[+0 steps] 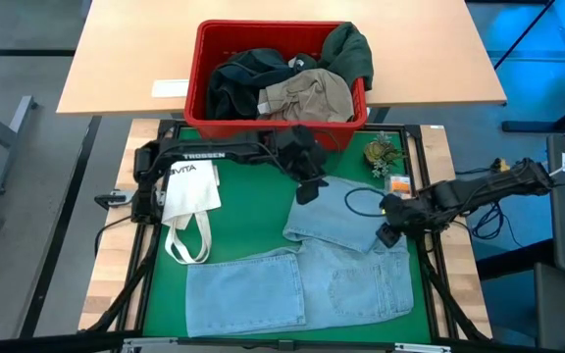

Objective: Fold Laundry from Bin
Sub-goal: Fold the light blue jeans

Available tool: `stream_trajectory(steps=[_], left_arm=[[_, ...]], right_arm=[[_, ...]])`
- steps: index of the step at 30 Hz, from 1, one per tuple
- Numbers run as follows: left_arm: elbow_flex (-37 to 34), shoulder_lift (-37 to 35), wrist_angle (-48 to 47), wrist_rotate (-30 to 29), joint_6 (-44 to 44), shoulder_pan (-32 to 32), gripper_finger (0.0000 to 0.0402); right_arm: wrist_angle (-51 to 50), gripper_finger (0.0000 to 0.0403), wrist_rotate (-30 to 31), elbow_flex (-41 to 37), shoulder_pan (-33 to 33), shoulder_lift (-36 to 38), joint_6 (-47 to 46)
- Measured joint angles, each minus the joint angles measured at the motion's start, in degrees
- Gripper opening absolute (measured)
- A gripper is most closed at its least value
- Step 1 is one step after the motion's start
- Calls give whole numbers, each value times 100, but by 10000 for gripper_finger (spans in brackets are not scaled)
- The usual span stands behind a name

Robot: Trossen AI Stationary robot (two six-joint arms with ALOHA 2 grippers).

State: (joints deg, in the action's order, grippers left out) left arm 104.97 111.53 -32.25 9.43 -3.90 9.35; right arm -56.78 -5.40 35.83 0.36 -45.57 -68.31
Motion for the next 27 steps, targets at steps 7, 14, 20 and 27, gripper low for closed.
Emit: stream_trajectory(steps=[7, 14, 20, 27], left_arm=[[0, 2, 9, 12, 2, -129, 139], [0, 2, -13, 11, 4, -242, 139], [0, 6, -13, 11, 260, -331, 139], [0, 7, -18, 65, 318, -417, 139]], right_arm=[[20, 166, 435, 2, 0, -246, -572], [14, 166, 495, 2, 0, -547, -1178], [18, 166, 762, 2, 0, -940, -1370], [212, 166, 784, 2, 0, -1386, -1541]])
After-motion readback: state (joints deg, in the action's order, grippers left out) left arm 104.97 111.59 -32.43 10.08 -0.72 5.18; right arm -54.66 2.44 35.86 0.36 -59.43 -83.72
